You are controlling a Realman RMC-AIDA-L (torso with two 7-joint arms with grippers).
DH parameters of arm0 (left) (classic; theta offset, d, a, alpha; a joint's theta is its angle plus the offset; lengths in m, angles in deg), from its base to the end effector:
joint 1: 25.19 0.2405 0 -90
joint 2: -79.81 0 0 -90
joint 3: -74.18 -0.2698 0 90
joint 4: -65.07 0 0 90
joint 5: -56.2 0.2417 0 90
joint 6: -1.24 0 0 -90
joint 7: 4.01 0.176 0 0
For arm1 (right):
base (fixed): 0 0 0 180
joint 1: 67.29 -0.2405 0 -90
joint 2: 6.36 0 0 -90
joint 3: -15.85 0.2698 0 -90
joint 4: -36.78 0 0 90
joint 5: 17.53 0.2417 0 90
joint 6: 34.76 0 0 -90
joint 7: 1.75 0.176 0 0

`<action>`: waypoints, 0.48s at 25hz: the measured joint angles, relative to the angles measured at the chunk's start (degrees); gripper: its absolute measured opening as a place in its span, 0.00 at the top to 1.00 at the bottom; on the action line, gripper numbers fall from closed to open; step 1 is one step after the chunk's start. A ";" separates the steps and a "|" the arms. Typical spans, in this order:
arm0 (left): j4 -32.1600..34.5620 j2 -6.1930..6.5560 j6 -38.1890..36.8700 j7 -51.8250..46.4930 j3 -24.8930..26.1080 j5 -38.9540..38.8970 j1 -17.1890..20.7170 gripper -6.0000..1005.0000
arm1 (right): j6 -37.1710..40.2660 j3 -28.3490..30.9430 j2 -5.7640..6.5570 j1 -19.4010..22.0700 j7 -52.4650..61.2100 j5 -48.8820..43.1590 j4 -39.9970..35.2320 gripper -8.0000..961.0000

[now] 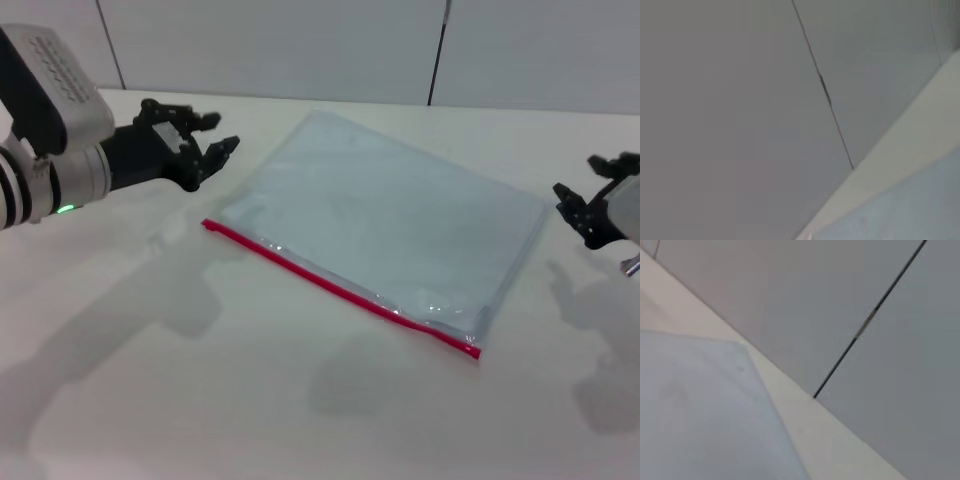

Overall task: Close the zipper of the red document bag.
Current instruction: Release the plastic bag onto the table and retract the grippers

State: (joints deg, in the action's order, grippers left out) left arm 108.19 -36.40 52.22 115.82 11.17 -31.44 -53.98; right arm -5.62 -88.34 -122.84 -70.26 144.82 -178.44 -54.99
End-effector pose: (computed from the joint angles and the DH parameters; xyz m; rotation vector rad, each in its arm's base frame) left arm -0.2805 0.4657 -0.0068 -2.3144 -0.1423 -0.2869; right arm 0.2275 0.3910 -0.0220 -2.1036 0.3052 -0.0803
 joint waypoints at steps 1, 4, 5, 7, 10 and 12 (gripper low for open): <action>0.28 0.00 0.69 0.06 0.00 -1.60 0.35 0.78 | -1.14 -0.08 -0.03 0.23 0.49 0.10 0.09 0.66; 1.00 0.00 2.49 0.42 0.15 -6.44 1.52 0.66 | -6.34 -1.33 -0.05 1.02 2.47 0.40 0.90 0.53; 1.12 0.01 3.06 0.72 0.22 -8.31 2.02 0.62 | -9.11 -2.07 -0.06 1.34 3.38 0.50 1.43 0.49; 1.19 0.01 4.66 1.91 0.33 -12.95 3.35 0.55 | -15.66 -3.90 -0.07 1.74 4.82 1.40 3.32 0.44; 1.18 -0.04 7.60 3.21 -0.01 -18.81 5.18 0.45 | -27.08 -6.04 -0.02 1.69 5.47 5.78 8.87 0.40; 0.83 -0.32 9.34 3.79 -0.33 -22.10 5.93 0.41 | -35.90 -7.23 0.07 0.85 5.50 10.06 13.93 0.37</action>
State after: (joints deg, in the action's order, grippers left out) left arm 109.02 -36.72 61.56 119.61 10.84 -53.54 -48.06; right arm -41.52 -95.57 -122.77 -69.41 150.32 -168.38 -41.06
